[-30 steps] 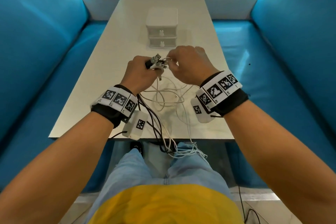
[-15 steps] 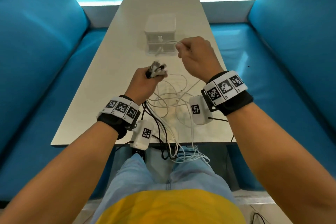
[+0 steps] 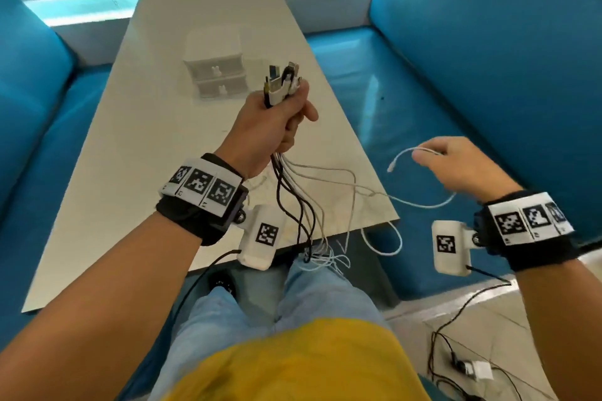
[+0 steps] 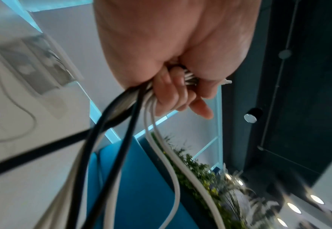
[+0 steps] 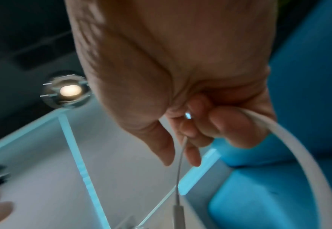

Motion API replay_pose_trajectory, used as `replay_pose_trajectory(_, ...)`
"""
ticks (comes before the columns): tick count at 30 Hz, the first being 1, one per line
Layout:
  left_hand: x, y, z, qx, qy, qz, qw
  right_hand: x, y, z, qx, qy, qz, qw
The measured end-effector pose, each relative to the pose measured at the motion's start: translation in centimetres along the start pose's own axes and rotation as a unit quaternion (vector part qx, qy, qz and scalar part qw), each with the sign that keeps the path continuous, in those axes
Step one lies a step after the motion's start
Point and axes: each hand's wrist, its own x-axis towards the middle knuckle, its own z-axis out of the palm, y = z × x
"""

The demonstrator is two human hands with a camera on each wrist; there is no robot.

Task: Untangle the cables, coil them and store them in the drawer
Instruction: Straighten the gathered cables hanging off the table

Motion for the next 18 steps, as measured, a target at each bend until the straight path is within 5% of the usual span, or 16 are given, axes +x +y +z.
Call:
replay_pose_trajectory(8, 0.0, -1.0, 8.1, 0.022, -0.097, -0.011, 0.995, -5.2, 15.0, 2.0, -0.139, -0.089, 0.247, 0.955)
replay_pose_trajectory(10, -0.1, -1.6, 9.5, 0.033, -0.107, -0.013, 0.994, -5.9, 15.4, 2.2, -0.116, -0.065, 0.231, 0.964)
replay_pose_trajectory(13, -0.3, -2.6, 11.6, 0.058, -0.135, -0.017, 0.989, -6.9, 12.3, 1.6, 0.098, -0.022, 0.113, 0.988)
replay_pose_trajectory(15, -0.4, -3.1, 12.9, 0.067, -0.145, -0.025, 0.987, -7.8, 9.6, 1.1, 0.212, -0.098, 0.053, 0.971)
replay_pose_trajectory(18, -0.4, -3.3, 14.3, 0.064, -0.144, -0.035, 0.987, -8.4, 8.6, 2.0, 0.205, -0.246, 0.011, 0.947)
